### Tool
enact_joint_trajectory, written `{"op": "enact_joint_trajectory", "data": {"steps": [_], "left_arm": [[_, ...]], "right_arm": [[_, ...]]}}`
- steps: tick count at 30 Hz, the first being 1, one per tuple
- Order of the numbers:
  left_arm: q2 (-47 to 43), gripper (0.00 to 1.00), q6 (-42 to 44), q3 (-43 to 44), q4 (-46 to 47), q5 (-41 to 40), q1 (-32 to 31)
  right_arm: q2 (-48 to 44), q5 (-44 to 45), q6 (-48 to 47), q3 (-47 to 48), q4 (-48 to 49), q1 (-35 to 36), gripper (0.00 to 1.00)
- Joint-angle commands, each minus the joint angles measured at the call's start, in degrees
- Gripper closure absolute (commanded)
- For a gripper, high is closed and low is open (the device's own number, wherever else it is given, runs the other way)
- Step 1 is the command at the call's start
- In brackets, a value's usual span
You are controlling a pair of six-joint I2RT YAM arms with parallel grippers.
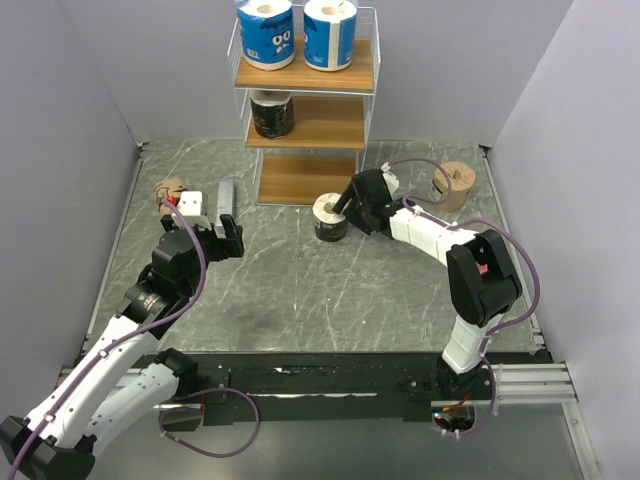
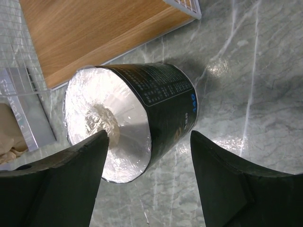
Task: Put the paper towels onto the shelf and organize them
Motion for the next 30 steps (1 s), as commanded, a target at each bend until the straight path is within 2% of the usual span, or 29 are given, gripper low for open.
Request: {"op": "enact_joint_trajectory", "data": {"steps": [1, 13, 16, 18, 23, 30], "left_arm": [[-0.1, 0.03, -0.32, 1.6, 2.07, -0.36, 0.16], [-0.01, 0.04, -0.58, 1.6, 1.89, -0.98, 0.16], [-0.1, 0.04, -0.5, 1.68, 1.8, -1.15, 0.08], [-0.19, 0.04, -0.58, 1.6, 1.8, -1.33, 0.16], [-0.54, 0.04, -0.58, 1.42, 1.98, -1.33, 0.08], [-0.54, 0.04, -0.5, 1.51, 1.89, -1.51, 0.08]], "right_arm": [[1.09, 0.76, 1.32, 1.28, 1.95, -0.17, 0.23], [3.82, 1.99, 3.43, 2.34, 0.46, 0.27, 0.31], [4.35, 1.81, 3.87, 3.04, -0.34, 0.27, 0.36], [4.26, 1.81, 3.96, 2.95, -0.16, 0.53, 0.43], [2.16, 1.38, 4.23, 2.43, 0.02, 0.71, 0.57], [-4.34, 1.28, 4.23, 1.99, 0.45, 1.32, 0.59]]}}
